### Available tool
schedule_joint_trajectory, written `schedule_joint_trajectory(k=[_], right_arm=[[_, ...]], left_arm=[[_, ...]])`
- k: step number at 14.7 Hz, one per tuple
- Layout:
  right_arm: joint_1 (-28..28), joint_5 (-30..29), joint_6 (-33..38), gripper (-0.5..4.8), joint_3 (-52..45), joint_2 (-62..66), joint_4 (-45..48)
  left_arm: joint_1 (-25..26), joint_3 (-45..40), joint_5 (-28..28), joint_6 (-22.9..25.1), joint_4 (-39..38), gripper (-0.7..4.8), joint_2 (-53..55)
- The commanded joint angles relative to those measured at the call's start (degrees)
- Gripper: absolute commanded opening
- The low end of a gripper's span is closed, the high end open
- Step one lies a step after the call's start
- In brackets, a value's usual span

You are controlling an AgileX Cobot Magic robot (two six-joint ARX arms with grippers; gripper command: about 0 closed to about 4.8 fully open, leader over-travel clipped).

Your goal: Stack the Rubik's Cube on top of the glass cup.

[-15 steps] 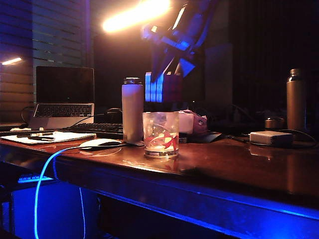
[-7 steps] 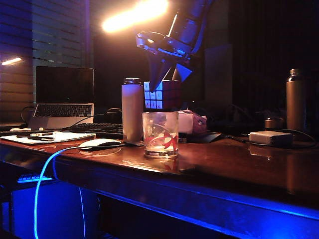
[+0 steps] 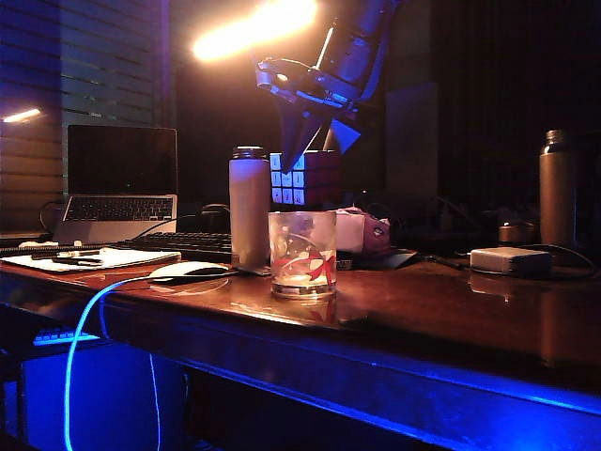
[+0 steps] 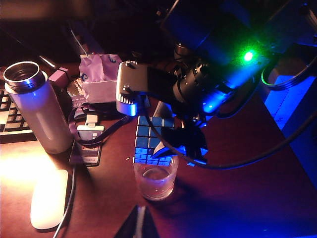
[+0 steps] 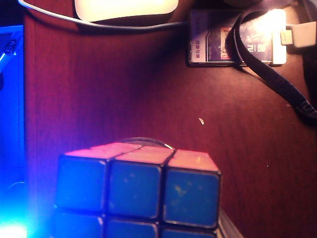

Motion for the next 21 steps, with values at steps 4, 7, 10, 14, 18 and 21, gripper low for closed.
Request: schedule_joint_trajectory(k=[4, 7, 10, 14, 18, 21], right_arm=[[0.1, -2.9, 0.2, 1.56, 0.4, 0.3, 0.7], [0.0, -2.6, 0.2, 1.57, 0.4, 1.4, 0.2], [0.0, 0.1, 0.0, 1.57, 0.4, 1.5, -0.6], [0.0, 0.3, -0.9, 2.34, 0.4, 1.5, -2.2], [0.0, -0.3, -0.9, 2.97, 0.4, 1.5, -2.2], [0.0, -0.4, -0.9, 3.01, 0.4, 1.5, -2.3]], left_arm=[[0.0, 0.3, 0.4, -0.2, 0.6, -0.03, -0.2], [0.0, 0.3, 0.4, -0.2, 0.6, -0.03, -0.1], [0.0, 0.3, 0.3, -0.2, 0.6, -0.03, -0.1], [0.0, 0.3, 0.3, -0.2, 0.7, -0.03, -0.1], [0.0, 0.3, 0.3, -0.2, 0.7, -0.03, -0.1], [0.0, 0.3, 0.3, -0.2, 0.7, -0.03, -0.1]])
